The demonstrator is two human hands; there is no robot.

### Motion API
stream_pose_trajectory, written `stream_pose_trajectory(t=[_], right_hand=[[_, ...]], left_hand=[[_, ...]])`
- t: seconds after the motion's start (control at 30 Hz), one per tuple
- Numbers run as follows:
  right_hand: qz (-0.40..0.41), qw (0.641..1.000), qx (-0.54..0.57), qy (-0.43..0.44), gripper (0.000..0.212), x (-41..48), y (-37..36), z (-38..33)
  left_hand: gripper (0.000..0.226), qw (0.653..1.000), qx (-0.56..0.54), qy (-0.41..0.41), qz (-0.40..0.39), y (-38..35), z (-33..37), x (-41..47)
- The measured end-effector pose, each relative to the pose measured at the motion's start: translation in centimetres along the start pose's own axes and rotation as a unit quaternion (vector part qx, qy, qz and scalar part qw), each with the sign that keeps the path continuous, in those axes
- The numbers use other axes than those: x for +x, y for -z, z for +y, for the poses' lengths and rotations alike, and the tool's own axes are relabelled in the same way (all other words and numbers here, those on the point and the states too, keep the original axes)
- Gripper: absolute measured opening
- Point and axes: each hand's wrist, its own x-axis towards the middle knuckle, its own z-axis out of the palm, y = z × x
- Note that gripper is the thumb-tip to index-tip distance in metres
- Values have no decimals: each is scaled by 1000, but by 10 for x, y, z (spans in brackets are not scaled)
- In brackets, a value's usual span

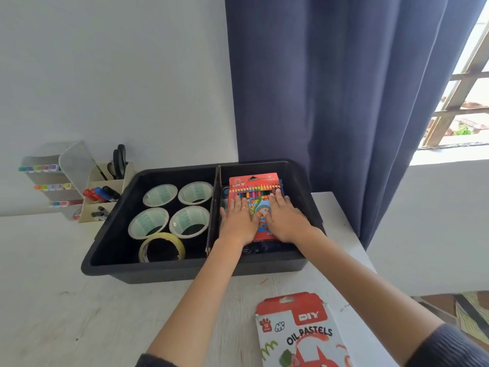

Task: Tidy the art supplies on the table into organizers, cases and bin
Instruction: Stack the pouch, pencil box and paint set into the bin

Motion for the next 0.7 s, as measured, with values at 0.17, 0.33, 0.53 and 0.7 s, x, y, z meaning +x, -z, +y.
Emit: stream_pose_trajectory(t=[0.17,0.33,0.53,0.7], right_hand=[[134,988,68,41,54,-22,18,-4],[162,972,154,68,36,-66,27,-11],[238,944,188,133,25,-116,20,-7],[344,897,194,201,14,-170,-3,10]], left_hand=[[36,980,-82,-37,179,18,11,-28],[28,941,-118,-106,299,18,23,-69],[23,897,-136,-145,395,1,28,-126],[22,882,-190,-104,417,-26,23,-175]])
